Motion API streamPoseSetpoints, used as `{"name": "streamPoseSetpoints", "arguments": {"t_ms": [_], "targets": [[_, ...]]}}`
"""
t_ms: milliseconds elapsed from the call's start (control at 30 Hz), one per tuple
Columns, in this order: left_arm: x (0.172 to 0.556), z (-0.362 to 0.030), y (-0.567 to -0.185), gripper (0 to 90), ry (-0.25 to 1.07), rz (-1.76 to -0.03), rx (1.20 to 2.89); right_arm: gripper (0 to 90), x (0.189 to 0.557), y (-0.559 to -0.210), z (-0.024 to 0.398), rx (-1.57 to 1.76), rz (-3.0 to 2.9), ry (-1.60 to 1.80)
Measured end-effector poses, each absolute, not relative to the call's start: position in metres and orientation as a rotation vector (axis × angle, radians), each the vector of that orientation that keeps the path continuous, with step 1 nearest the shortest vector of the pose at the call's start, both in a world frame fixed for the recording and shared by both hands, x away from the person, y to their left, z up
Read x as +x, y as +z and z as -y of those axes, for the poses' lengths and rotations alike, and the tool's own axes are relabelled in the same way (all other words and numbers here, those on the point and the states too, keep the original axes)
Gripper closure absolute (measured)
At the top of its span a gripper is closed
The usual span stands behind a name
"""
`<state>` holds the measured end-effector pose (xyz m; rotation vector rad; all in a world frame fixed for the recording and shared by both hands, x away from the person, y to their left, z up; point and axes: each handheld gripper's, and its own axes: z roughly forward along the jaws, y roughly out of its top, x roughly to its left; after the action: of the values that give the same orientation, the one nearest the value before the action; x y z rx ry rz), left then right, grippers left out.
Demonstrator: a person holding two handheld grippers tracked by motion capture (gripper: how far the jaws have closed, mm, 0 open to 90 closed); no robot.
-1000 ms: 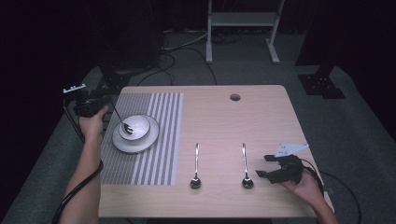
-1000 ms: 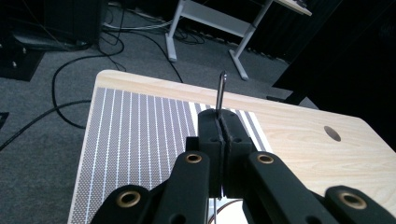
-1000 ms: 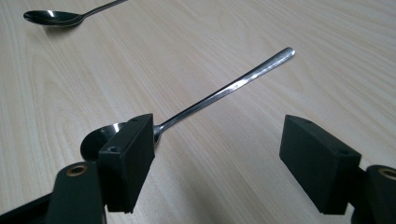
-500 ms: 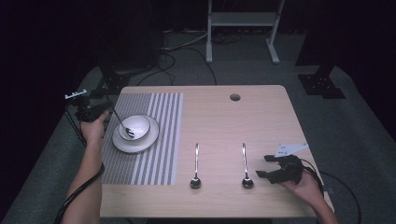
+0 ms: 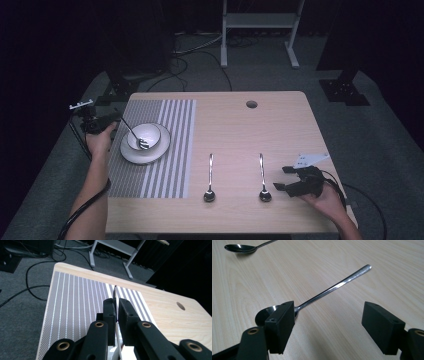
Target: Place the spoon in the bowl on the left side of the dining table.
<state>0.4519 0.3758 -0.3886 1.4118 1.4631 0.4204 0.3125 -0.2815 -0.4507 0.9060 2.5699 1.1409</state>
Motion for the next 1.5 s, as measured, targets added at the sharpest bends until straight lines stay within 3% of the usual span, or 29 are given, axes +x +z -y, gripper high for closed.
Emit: {"name": "streamPoseSetpoints", "arguments": {"t_ms": [433, 867, 1500], "targets": [[0.447, -0.377, -0.397, 75.8, 0.401, -1.475, 1.434, 25.3, 0.313, -0.451, 0.279, 0.899, -2.574, 1.137], [0.434, -0.376, -0.401, 56.8, 0.389, -1.464, 1.481, 24.9, 0.312, -0.448, 0.284, 0.916, -2.550, 1.138], [0.404, -0.379, -0.403, 37.2, 0.386, -1.427, 1.558, 24.1, 0.313, -0.447, 0.289, 0.937, -2.534, 1.128]]}}
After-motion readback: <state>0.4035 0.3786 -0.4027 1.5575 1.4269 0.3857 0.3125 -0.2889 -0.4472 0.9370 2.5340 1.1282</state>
